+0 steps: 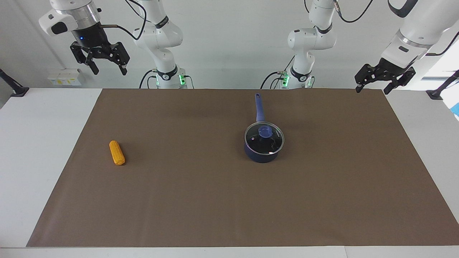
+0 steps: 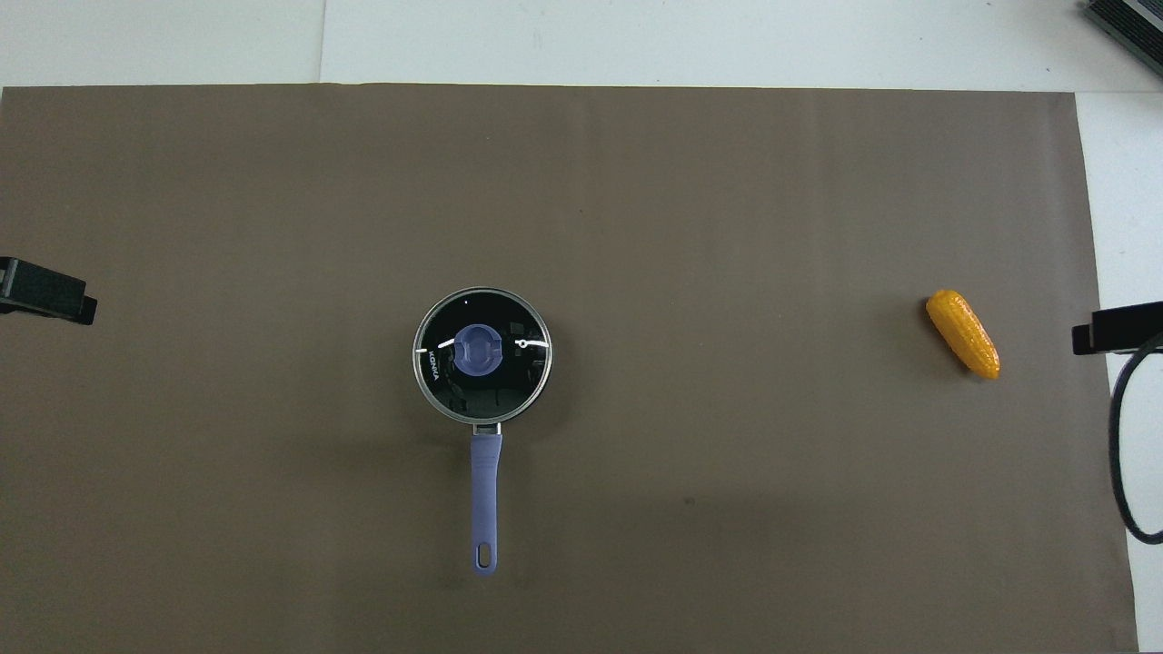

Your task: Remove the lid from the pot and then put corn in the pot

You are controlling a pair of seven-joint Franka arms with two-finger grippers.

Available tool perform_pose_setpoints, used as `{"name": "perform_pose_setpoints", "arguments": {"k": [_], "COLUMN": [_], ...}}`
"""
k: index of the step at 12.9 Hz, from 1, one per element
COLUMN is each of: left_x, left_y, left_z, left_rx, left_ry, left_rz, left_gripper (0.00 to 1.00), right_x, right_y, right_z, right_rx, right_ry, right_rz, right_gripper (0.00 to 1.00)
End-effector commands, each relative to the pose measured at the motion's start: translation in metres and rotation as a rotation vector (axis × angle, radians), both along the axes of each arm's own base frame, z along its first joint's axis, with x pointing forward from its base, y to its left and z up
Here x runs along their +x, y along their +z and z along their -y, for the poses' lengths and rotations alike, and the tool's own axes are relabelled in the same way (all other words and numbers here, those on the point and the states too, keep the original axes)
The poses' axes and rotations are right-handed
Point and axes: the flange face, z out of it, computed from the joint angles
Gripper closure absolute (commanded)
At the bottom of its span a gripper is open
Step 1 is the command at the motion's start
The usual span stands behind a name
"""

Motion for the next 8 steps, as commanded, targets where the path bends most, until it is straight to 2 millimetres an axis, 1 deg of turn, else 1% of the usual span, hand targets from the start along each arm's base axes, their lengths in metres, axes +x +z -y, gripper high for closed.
{"name": "perform_pose_setpoints", "arguments": {"k": [1,8], "left_x": [-0.0043,-0.0045], "left_y": [0.0047,0.0051], "left_z": [-0.0037,-0.0002], "left_rx": [0.010,0.009], "left_ry": [-0.011,-0.006], "left_rz": [0.006,0.009], "left_gripper": [0.00,0.00], "right_x": [-0.0085,-0.0085], "right_y": [0.0014,0.0014], "right_z": [0.0026,0.0026], "right_rx": [0.000,0.000], "right_ry": [0.019,0.019], "right_rz": [-0.012,-0.012], "right_gripper": [0.00,0.00]}}
